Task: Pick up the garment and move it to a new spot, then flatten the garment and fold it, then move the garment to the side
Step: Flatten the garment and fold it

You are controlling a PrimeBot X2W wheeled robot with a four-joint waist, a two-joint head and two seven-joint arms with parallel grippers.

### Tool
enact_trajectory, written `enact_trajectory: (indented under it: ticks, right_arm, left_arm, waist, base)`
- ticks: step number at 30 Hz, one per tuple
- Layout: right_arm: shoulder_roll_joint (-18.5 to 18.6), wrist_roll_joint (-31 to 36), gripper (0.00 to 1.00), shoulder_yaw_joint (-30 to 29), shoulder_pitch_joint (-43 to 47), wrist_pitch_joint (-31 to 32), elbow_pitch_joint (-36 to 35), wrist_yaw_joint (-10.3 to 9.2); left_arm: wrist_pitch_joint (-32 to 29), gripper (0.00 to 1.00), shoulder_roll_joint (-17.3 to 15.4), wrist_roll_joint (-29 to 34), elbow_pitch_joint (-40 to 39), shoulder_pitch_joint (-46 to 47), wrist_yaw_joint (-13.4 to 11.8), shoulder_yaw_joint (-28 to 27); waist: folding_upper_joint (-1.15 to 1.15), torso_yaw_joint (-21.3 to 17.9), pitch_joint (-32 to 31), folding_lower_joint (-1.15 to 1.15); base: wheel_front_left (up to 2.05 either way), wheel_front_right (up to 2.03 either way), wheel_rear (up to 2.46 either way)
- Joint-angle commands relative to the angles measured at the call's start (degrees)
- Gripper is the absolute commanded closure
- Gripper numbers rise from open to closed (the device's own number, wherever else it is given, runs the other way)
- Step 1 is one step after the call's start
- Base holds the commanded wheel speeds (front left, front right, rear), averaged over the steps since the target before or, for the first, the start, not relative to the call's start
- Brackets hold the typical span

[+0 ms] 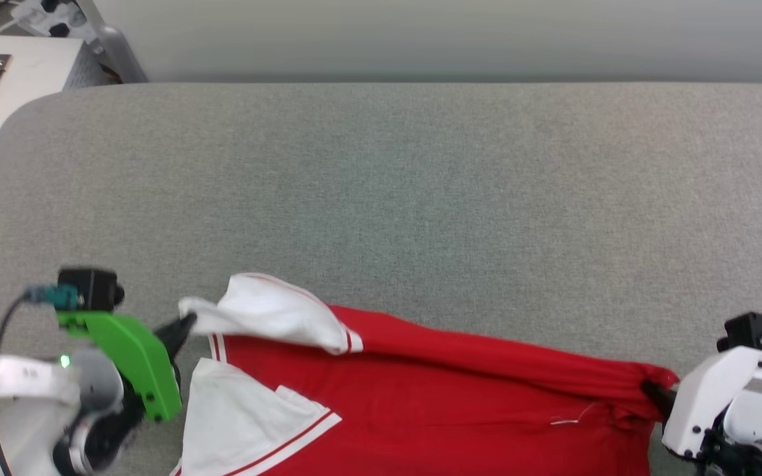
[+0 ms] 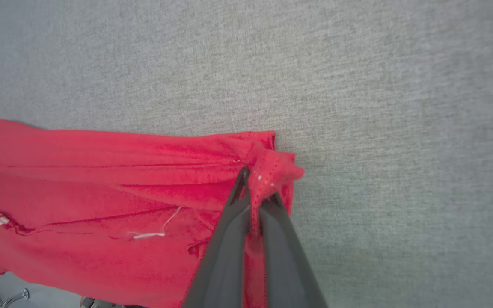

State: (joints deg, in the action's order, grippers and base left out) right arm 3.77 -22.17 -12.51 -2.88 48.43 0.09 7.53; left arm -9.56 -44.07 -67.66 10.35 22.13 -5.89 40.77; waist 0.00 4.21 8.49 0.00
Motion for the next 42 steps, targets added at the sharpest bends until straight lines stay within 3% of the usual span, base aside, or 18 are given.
enact_trajectory:
  ticks: [1,7,13,20,21,22,23,24,25,26,27,35,42]
  right_arm:
    - [-0.07,-0.32,1.0,-0.65,1.34,-0.97,0.67,-0.04]
    - [-0.66,-1.27,1.0,-1.45,4.66,-5.44,4.41,-0.04]
    - [-0.77,-1.39,1.0,-1.3,5.8,-8.94,6.87,-0.04]
    - [-0.85,-1.8,1.0,-0.99,7.55,-10.68,8.96,-0.04]
    - [-0.86,-1.88,0.62,-0.91,7.8,-10.89,9.1,-0.04]
    - [-0.87,-1.95,0.0,-0.84,7.97,-11.09,9.12,-0.04]
    - [-0.87,-2.31,0.0,-0.66,8.13,-11.36,9.07,-0.04]
    - [-0.87,-2.46,0.0,-0.55,8.21,-11.62,8.96,-0.04]
    - [-0.88,-2.81,0.0,-0.4,8.39,-12.14,8.6,-0.04]
    - [-0.88,-3.25,0.0,-0.39,8.5,-12.44,8.36,-0.04]
    - [-0.88,-3.32,0.0,-0.41,8.66,-12.79,7.96,-0.04]
    - [-0.89,-3.28,0.0,-0.07,9.76,-13.29,2.28,-0.04]
    - [-0.89,-2.5,0.0,-0.05,12.12,-8.42,-7.05,-0.04]
  left_arm:
    - [0.86,1.0,-0.67,-0.78,-0.99,-2.82,-1.27,0.09]
    - [4.94,1.0,-2.15,-3.8,-6.48,-14.36,-6.71,-0.72]
    - [6.23,1.0,-2.59,-6.08,-10.35,-20.94,-9.55,-0.68]
    - [6.1,1.0,1.53,-7.3,-7.14,-21.57,-7.61,1.0]
    - [6.28,1.0,2.28,-7.06,-6.33,-20.98,-7.21,1.18]
    - [6.73,1.0,2.8,-6.63,-5.67,-20.4,-6.99,1.22]
    - [7.82,1.0,3.4,-5.9,-4.72,-19.65,-6.96,1.01]
    - [8.21,0.91,3.79,-5.7,-4.18,-19.34,-6.9,0.97]
    - [8.49,0.58,4.4,-5.42,-3.37,-18.86,-6.52,1.13]
    - [8.76,0.06,4.71,-5.3,-2.91,-18.57,-6.38,1.08]
    - [9.07,0.0,4.97,-5.1,-2.5,-18.24,-6.17,1.05]
    - [13.87,0.0,4.33,-1.79,-4.15,-16.74,-6.8,-0.36]
    - [19.65,0.0,2.65,3.63,-8.91,-16.17,-10.8,-1.67]
  waist:
    - [0.0,1.14,-1.83,0.0]
    - [0.0,1.08,-3.23,0.0]
    - [0.0,1.11,-3.88,0.0]
    - [0.0,1.35,-4.24,0.0]
    - [0.0,1.38,-4.32,0.0]
    - [0.0,1.4,-4.36,0.0]
    - [0.0,1.35,-4.41,0.0]
    - [0.0,1.32,-4.45,0.0]
    - [0.0,1.22,-4.6,0.0]
    - [0.0,1.16,-4.68,0.0]
    - [0.0,1.09,-4.81,0.0]
    - [0.0,1.0,-5.73,0.0]
    - [0.0,1.31,-6.33,0.0]
  base:
    - [0.0,0.0,0.0]
    - [0.0,0.0,0.0]
    - [0.0,0.0,0.0]
    - [0.0,0.0,0.0]
    - [0.0,0.0,0.0]
    - [0.0,0.0,0.0]
    - [0.0,0.0,0.0]
    - [0.0,0.0,0.0]
    - [0.0,0.0,0.0]
    - [0.0,0.0,0.0]
    - [0.0,0.0,0.0]
    - [0.0,0.0,0.0]
    - [0.0,0.0,0.0]
